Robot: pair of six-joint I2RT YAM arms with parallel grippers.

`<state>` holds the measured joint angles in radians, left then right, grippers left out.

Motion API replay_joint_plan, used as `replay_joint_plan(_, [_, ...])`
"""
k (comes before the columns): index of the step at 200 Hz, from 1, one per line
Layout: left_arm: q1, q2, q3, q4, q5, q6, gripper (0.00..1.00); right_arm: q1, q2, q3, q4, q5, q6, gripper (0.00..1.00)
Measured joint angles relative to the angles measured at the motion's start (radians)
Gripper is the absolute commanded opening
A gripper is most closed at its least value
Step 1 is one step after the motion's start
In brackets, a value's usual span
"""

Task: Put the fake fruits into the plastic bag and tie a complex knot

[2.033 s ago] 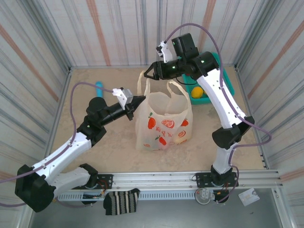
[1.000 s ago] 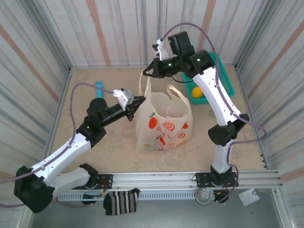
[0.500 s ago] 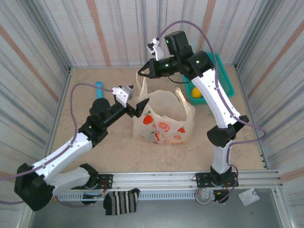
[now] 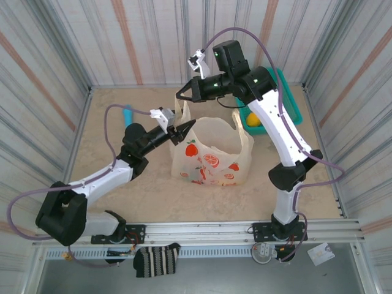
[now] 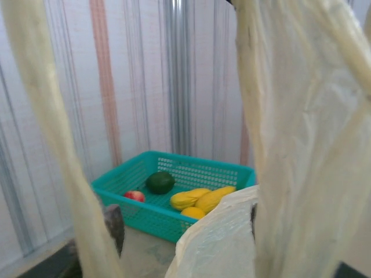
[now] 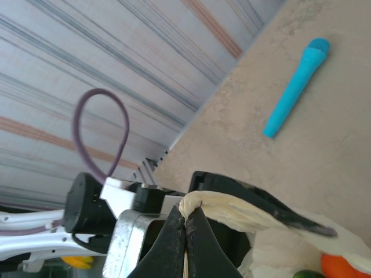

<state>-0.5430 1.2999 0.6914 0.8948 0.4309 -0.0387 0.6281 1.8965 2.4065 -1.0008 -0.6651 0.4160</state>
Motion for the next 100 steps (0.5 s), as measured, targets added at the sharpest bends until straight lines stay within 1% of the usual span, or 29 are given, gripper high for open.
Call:
replay_joint_plan(22, [0.0, 0.024, -0.033, 0.088, 0.023, -0.029, 0.37, -0.006, -0.034, -0.068, 0.044, -0.025, 0.018, 0.03])
replay_joint_plan(40, [-0.002, 0.043, -0.035, 0.132, 0.032, -0.045, 0.36, -0.018, -0.064, -0.129, 0.091, -0.043, 0.04, 0.03])
replay_joint_plan(51, [-0.004, 0.05, -0.043, 0.159, 0.03, -0.048, 0.32, -0.03, -0.087, -0.173, 0.125, -0.048, 0.055, 0.02])
replay_joint_plan(67, [-0.012, 0.051, -0.058, 0.183, 0.021, -0.048, 0.27, -0.048, -0.122, -0.233, 0.166, -0.053, 0.08, 0.02])
replay_joint_plan(87, [-0.016, 0.052, -0.062, 0.201, 0.018, -0.052, 0.15, -0.062, -0.159, -0.297, 0.211, -0.057, 0.104, 0.01])
replay_joint_plan(100, [-0.016, 0.055, -0.062, 0.206, 0.019, -0.048, 0.14, -0.072, -0.184, -0.343, 0.248, -0.06, 0.123, 0.01])
